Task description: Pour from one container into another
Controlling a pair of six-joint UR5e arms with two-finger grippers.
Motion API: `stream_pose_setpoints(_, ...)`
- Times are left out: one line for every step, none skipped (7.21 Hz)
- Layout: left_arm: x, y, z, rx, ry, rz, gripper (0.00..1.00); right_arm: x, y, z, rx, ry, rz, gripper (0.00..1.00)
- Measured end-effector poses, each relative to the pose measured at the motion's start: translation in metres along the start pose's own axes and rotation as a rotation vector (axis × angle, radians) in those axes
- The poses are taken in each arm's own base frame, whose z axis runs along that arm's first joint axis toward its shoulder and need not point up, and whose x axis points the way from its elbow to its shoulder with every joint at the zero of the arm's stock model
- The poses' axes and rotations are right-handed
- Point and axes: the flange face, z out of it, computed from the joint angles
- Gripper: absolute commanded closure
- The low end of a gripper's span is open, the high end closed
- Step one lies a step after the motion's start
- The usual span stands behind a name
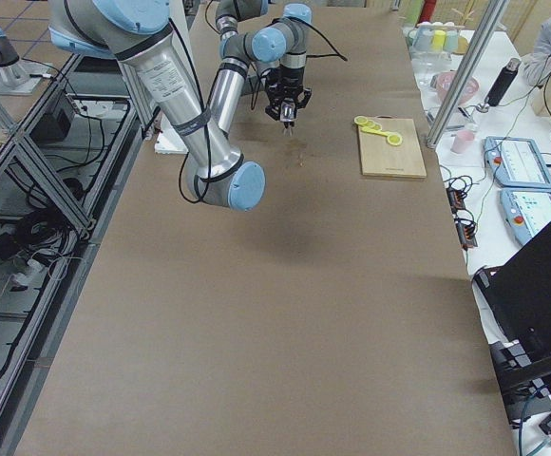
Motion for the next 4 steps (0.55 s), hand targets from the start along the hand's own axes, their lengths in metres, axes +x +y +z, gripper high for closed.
stream_pose_setpoints(0.0001, -0.0003, -0.0001, 0.001, 0.0, 0.0, 1.0, -0.001, -0.0019, -0.001, -0.016, -0.004, 0.005, 1.0)
stream_pose_setpoints(0.0001, -0.0005, -0.0001, 0.001, 0.001, 0.0, 1.0, -0.0022, -0.0028, -0.0023, -0.032, -0.01, 0.011, 1.0)
stream_pose_setpoints(0.0002, -0.0005, -0.0001, 0.001, 0.001, 0.0, 1.0, -0.0036, -0.0034, -0.0032, -0.048, -0.016, 0.016, 1.0)
stream_pose_setpoints(0.0003, -0.0006, -0.0001, 0.001, 0.002, 0.0, 1.0, -0.0054, -0.0043, -0.0034, -0.064, -0.022, 0.02, 1.0)
